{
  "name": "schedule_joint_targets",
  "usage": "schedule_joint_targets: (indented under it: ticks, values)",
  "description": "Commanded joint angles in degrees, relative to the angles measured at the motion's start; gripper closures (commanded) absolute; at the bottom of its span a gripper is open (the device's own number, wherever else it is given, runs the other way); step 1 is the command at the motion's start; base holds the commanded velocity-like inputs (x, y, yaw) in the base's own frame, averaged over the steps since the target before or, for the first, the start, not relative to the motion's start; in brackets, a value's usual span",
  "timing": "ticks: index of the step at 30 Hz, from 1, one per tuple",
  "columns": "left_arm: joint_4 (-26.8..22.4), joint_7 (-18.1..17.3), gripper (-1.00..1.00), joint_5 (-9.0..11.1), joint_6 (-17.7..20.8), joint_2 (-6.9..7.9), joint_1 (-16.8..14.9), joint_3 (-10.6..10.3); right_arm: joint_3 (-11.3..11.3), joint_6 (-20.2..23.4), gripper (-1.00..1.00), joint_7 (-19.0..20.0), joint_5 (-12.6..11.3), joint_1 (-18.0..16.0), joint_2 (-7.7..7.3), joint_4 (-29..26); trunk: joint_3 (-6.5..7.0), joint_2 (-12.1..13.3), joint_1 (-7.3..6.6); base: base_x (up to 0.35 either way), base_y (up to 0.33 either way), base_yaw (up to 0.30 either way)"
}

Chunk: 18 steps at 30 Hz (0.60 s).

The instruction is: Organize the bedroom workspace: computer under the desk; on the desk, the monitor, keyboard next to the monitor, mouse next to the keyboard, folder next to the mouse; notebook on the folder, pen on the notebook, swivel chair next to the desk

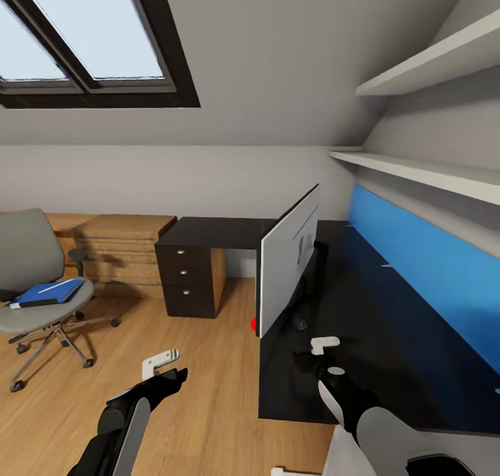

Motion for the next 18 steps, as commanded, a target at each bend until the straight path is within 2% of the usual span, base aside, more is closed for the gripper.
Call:
schedule_joint_targets:
  ticks: [1, 3, 9, 18]
  values:
    - [-0.1, 0.4, -1.00, 0.6, 0.2, -0.04, 0.0, 0.1, 0.4, -0.1, -1.00, -0.3, -0.1, 0.0, -0.02, 0.0, -0.07, 0.0, 0.01, 0.027, 0.000, 0.000]
    - [-0.1, 0.4, -1.00, 0.6, 0.2, -0.04, 0.0, 0.1, 0.4, -0.1, -1.00, -0.4, -0.1, 0.0, -0.01, 0.0, -0.07, 0.0, 0.01, 0.023, 0.000, 0.000]
    - [-0.1, 0.4, -1.00, 0.5, 0.2, -0.04, 0.0, 0.1, 0.4, -0.1, -1.00, -0.4, -0.2, 0.0, -0.07, 0.0, -0.07, 0.0, 0.01, 0.204, -0.026, 0.000]
    - [-0.1, 0.5, -1.00, 0.5, 0.2, -0.04, 0.0, 0.2, 0.4, -0.2, -1.00, -0.4, -0.3, 0.0, -0.01, 0.1, -0.07, 0.0, 0.01, 0.089, -0.004, 0.000]
